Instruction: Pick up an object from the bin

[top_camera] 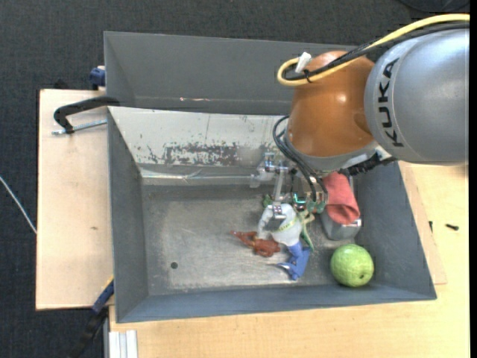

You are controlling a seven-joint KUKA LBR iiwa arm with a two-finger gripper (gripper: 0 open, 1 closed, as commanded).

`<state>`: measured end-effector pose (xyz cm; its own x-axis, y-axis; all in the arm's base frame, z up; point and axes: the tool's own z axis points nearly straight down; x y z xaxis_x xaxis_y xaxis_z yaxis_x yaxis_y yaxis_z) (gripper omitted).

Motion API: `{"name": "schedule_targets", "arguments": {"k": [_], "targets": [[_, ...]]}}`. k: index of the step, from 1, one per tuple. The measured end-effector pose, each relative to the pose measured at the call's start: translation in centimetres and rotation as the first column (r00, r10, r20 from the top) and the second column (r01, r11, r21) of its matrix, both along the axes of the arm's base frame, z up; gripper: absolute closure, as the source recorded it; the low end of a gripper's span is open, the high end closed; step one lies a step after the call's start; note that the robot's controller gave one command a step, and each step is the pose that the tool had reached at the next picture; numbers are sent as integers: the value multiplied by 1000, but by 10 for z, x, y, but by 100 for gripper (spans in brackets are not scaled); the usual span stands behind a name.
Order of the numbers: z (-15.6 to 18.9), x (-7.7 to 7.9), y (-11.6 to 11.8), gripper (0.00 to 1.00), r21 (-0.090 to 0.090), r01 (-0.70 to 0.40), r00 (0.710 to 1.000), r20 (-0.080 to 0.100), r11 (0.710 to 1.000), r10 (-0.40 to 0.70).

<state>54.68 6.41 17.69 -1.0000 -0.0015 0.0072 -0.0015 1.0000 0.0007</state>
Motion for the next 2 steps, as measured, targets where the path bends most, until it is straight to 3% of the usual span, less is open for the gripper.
{"name": "schedule_targets", "arguments": {"k": [1,2], "targets": [[5,2,0,0,1,1,1000,9,1000,-1],[-42,-16,-19,0,1,-20,1000,16,1000,20]]}}
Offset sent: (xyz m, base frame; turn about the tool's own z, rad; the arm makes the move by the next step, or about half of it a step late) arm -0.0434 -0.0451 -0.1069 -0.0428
